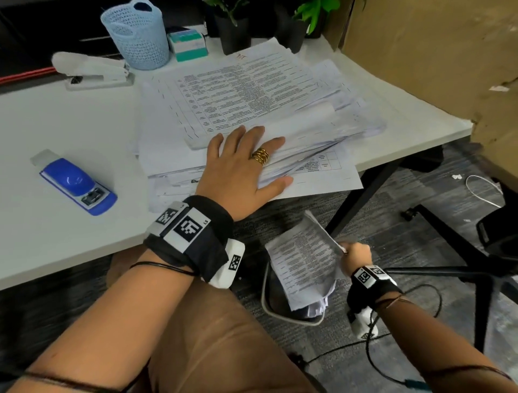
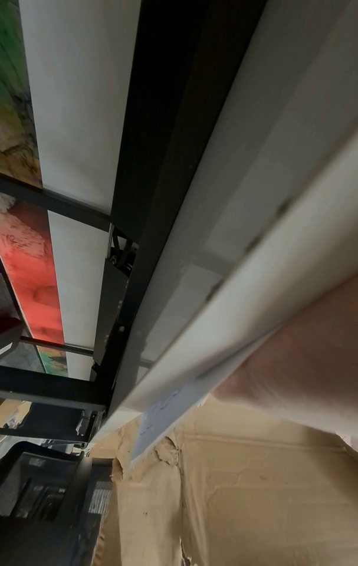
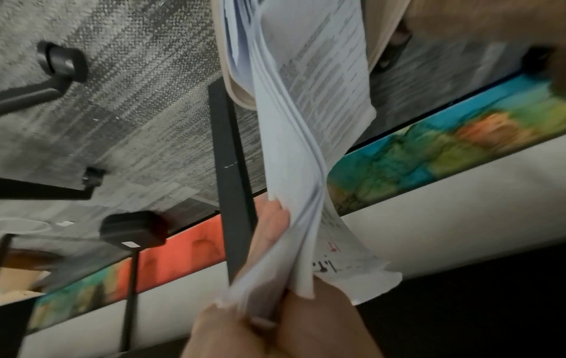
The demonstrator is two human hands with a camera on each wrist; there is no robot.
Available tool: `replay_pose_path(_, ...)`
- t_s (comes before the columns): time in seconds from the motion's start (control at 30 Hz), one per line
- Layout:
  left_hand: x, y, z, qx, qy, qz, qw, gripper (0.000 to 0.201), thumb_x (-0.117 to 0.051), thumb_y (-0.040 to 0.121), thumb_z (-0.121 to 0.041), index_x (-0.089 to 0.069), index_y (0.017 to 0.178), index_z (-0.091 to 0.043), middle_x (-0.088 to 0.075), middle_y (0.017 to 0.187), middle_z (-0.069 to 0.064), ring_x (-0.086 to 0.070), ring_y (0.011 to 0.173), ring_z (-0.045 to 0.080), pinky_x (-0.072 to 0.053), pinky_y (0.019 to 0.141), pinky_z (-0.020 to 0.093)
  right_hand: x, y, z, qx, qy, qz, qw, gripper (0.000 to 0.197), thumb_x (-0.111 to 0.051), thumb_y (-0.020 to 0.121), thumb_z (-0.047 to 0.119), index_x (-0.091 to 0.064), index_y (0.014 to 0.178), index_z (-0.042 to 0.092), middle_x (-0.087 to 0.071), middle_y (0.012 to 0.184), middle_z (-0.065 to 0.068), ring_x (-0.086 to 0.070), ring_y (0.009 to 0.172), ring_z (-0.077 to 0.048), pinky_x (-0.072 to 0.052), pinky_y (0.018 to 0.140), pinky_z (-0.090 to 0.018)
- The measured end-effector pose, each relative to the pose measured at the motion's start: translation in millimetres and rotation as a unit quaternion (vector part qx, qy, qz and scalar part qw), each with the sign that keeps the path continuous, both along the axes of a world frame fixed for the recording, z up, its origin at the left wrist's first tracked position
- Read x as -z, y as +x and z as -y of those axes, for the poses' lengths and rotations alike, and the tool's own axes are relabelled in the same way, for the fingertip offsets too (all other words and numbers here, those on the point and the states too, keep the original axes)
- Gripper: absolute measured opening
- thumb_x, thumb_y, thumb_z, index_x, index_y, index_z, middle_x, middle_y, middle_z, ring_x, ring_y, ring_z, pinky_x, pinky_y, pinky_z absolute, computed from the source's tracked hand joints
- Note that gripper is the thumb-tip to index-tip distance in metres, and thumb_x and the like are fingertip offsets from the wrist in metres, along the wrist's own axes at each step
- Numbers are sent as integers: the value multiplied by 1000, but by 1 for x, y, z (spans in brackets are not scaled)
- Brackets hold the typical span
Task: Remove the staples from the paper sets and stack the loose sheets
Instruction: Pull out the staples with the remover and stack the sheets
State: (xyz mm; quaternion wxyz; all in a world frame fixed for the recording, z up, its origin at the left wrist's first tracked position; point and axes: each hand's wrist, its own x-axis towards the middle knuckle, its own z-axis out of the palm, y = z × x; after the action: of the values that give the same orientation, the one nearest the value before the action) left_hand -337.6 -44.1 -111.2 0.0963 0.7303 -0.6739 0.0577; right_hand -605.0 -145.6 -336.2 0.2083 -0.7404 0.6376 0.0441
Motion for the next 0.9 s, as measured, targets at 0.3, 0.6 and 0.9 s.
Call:
replay_pose_path(0.3,0,0,0,0,-1,-3,1000,71,-18,83,-72,-26,144,-36,-26,151,1,-19,140,26,-9,111,46,22,9,-57,-283,70,42,956,53,-44,86,-8,-47,137,8,-44,141,-17,-48,126,-30,-38,103,-29)
replay_pose_path(0.6,1,0,1,0,0,-1,1000,73,-17,83,-73,-26,144,-35,-26,151,2,-20,139,26,-10,111,47,-2,-16,-54,-289,15,-70,955,44,-43,89,3,-51,132,12,-51,136,-10,-52,120,-25,-41,100,-31)
replay_pose_path(0.9,-2,-1,-1,-2,14,3,1000,77,-10,80,-74,-21,146,-36,-23,153,2,-17,140,26,-10,112,47,28,32,-67,-338,30,67,938,60,-23,98,49,-53,132,10,-48,140,-14,-45,130,-24,-30,111,-29)
